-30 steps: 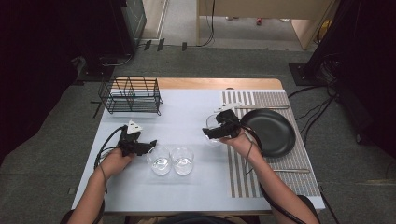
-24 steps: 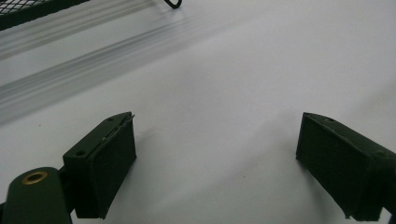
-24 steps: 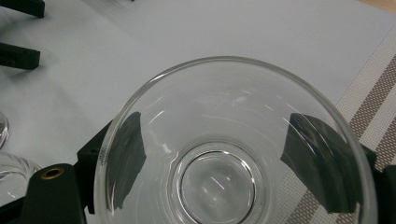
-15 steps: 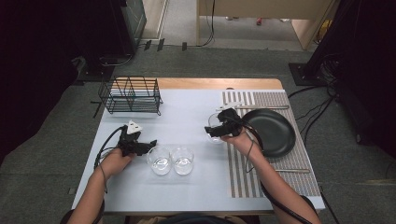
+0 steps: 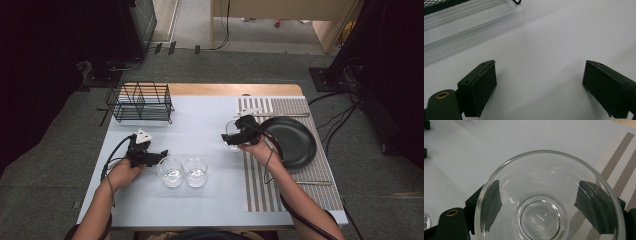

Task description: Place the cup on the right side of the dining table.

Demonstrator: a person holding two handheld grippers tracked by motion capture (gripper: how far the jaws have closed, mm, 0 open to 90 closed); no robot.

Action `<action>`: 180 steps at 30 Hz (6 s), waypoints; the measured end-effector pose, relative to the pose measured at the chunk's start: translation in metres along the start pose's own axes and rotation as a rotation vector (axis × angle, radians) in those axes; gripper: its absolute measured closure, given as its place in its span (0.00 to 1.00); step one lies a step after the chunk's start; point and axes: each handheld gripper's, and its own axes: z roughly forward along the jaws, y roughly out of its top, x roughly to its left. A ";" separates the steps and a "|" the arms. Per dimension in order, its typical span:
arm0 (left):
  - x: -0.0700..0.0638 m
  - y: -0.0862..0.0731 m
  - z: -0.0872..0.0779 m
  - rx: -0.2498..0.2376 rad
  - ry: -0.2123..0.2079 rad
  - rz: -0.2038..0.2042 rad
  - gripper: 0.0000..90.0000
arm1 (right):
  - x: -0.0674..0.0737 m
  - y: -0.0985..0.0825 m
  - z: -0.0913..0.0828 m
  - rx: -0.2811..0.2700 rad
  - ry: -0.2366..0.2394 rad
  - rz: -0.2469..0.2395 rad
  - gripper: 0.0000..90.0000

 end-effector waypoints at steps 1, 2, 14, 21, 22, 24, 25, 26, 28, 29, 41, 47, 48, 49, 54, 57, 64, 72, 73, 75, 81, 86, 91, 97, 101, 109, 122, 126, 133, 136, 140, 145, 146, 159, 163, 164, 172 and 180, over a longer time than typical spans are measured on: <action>0.000 0.000 0.000 0.000 0.000 0.000 0.13 | 0.000 0.000 0.000 0.001 0.000 0.000 0.21; 0.000 0.000 0.000 0.000 0.000 0.000 0.13 | -0.001 0.000 0.000 0.000 -0.002 -0.003 0.21; 0.000 0.000 0.000 0.001 -0.001 0.000 0.13 | -0.006 0.002 0.002 0.004 -0.023 -0.004 0.21; 0.000 0.000 0.000 0.000 0.000 0.000 0.13 | -0.009 0.006 0.004 0.011 -0.035 -0.006 0.21; 0.000 0.000 0.000 0.000 -0.001 0.000 0.13 | -0.009 0.006 0.004 0.012 -0.036 -0.005 0.21; 0.000 0.000 0.000 -0.001 -0.001 -0.001 0.13 | -0.010 0.007 0.005 0.014 -0.037 -0.006 0.21; 0.000 0.000 0.000 -0.001 -0.001 0.000 0.13 | -0.011 0.007 0.006 0.016 -0.036 -0.002 0.21; 0.000 0.000 0.000 0.000 -0.001 -0.001 0.13 | -0.012 0.008 0.006 0.015 -0.039 -0.004 0.21; 0.000 0.000 0.000 0.000 -0.001 0.000 0.13 | -0.013 0.009 0.007 0.016 -0.037 0.003 0.21; 0.000 0.000 0.000 0.000 -0.001 -0.001 0.13 | -0.013 0.009 0.007 0.018 -0.035 0.009 0.21; 0.000 0.000 0.000 0.000 -0.001 -0.001 0.13 | -0.018 0.015 0.011 0.019 -0.038 0.020 0.21; 0.000 0.000 0.000 0.000 -0.001 -0.001 0.13 | -0.019 0.018 0.011 0.017 -0.042 0.020 0.21; 0.000 0.000 0.000 0.000 -0.001 -0.001 0.13 | -0.020 0.018 0.011 0.017 -0.043 0.022 0.21; 0.000 0.000 0.000 0.000 -0.001 -0.001 0.13 | -0.020 0.019 0.012 0.017 -0.043 0.024 0.21; 0.000 0.000 0.000 0.001 -0.001 -0.001 0.13 | -0.022 0.019 0.013 0.018 -0.046 0.030 0.21; 0.000 0.000 0.000 0.000 -0.001 -0.001 0.13 | -0.024 0.019 0.014 0.023 -0.042 0.031 0.21; 0.000 0.000 0.000 0.001 -0.001 0.000 0.13 | -0.027 0.021 0.015 0.023 -0.058 0.026 0.21; 0.000 0.000 0.000 0.000 -0.001 -0.001 0.13 | -0.031 0.023 0.017 0.019 -0.065 0.033 0.21; 0.000 0.000 0.000 0.000 -0.001 0.000 0.13 | -0.032 0.023 0.017 0.020 -0.065 0.037 0.21; 0.000 0.000 0.000 0.000 -0.001 -0.001 0.13 | -0.033 0.023 0.017 0.019 -0.066 0.040 0.21; 0.000 0.000 0.000 0.001 -0.001 -0.001 0.13 | -0.037 0.025 0.018 0.015 -0.070 0.051 0.21; 0.000 0.000 0.000 0.000 -0.001 -0.001 0.13 | -0.039 0.026 0.018 0.017 -0.075 0.052 0.21; 0.000 0.000 0.000 0.001 -0.001 -0.001 0.13 | -0.041 0.027 0.017 0.014 -0.080 0.055 0.21; 0.000 0.000 0.000 0.001 -0.001 -0.001 0.13 | -0.045 0.029 0.018 0.016 -0.086 0.057 0.21; 0.000 0.000 0.000 0.000 -0.001 -0.001 0.13 | -0.048 0.031 0.018 0.014 -0.091 0.059 0.21; 0.000 0.000 0.000 0.000 0.000 0.000 0.13 | -0.053 0.031 0.017 0.011 -0.100 0.069 0.21; 0.000 0.000 0.000 -0.001 -0.001 0.000 0.13 | -0.062 0.031 0.018 0.010 -0.122 0.077 0.21; 0.000 0.000 0.000 0.000 -0.001 0.000 0.13 | -0.065 0.030 0.018 0.002 -0.129 0.084 0.21; 0.000 0.000 0.000 0.000 -0.001 -0.001 0.13 | -0.071 0.029 0.018 -0.001 -0.144 0.092 0.21; 0.000 0.000 0.000 -0.001 -0.001 -0.001 0.13 | -0.073 0.028 0.018 -0.002 -0.146 0.100 0.21; 0.000 0.000 0.000 -0.001 -0.001 -0.001 0.13 | -0.076 0.026 0.018 -0.002 -0.153 0.104 0.21; 0.000 0.000 0.000 -0.001 -0.001 -0.001 0.13 | -0.079 0.025 0.017 -0.004 -0.163 0.108 0.21; 0.000 0.000 0.000 -0.001 -0.001 -0.001 0.13 | -0.079 0.025 0.017 -0.004 -0.164 0.109 0.21; 0.000 0.000 0.000 -0.001 -0.001 -0.001 0.13 | -0.083 0.024 0.020 0.002 -0.168 0.125 0.21; 0.000 0.000 0.000 0.000 -0.001 -0.001 0.13 | -0.083 0.024 0.021 -0.002 -0.169 0.126 0.21; 0.000 0.000 0.000 -0.001 -0.001 -0.001 0.13 | -0.083 0.024 0.021 -0.003 -0.169 0.126 0.21; 0.000 0.000 0.000 -0.001 -0.001 -0.001 0.13 | -0.084 0.025 0.022 0.000 -0.166 0.131 0.21; 0.000 0.000 0.000 -0.001 -0.001 -0.001 0.13 | -0.085 0.025 0.022 0.006 -0.164 0.135 0.20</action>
